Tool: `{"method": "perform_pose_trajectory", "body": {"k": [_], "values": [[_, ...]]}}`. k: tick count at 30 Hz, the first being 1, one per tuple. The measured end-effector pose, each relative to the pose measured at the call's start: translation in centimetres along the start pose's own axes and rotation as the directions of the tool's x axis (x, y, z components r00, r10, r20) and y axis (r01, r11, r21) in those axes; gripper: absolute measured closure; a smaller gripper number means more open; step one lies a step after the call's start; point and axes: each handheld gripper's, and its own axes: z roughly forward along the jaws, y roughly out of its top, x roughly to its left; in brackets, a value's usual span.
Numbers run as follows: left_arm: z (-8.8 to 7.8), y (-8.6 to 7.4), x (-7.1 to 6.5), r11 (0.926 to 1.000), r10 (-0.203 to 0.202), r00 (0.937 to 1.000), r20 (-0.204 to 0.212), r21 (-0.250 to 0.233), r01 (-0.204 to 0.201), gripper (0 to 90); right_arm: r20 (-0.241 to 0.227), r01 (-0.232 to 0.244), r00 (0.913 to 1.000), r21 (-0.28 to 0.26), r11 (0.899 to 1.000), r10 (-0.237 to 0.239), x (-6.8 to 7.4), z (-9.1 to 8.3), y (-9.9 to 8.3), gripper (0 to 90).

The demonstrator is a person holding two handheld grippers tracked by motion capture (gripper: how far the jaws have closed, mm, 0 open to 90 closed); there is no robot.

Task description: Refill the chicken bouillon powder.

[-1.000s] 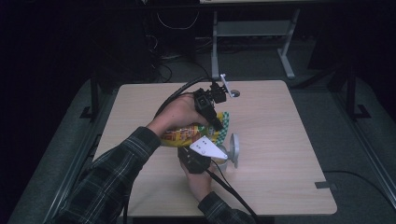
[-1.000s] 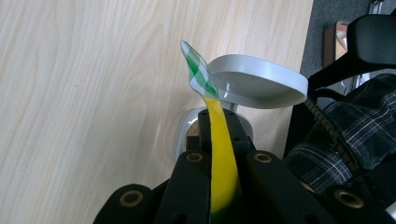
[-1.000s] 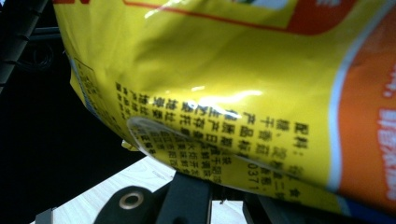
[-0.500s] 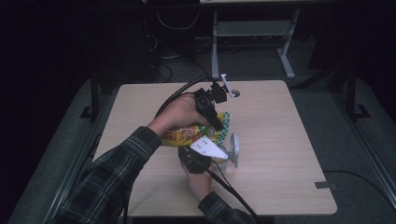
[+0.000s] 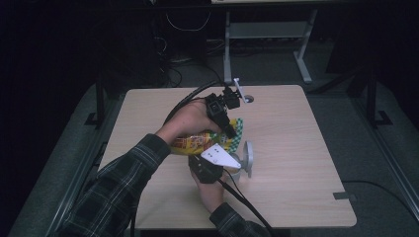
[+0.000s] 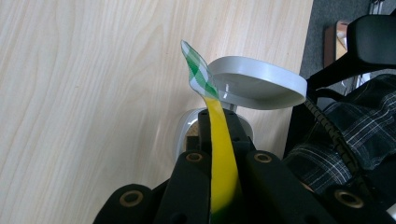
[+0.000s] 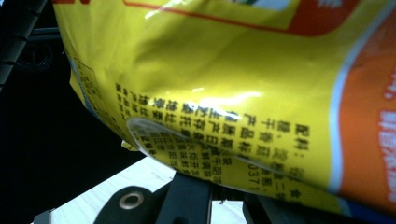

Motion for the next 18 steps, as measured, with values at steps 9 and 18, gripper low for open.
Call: {"method": "perform_pose_trajectory", "body": {"k": [9,18], "values": [[0.0,0.08,-0.02,1.0,0.001,1.0,0.0,-0.003,-0.001,89.9,0.001,-0.002,1.0,-0.002,1.0,0.002,-0.03,0.0,0.03,90.0],[-0.02,0.16,-0.05,1.0,0.001,1.0,0.0,0.002,-0.001,89.8,0.001,-0.003,1.0,-0.003,1.0,0.003,-0.04,-0.03,0.07,90.0]]}}
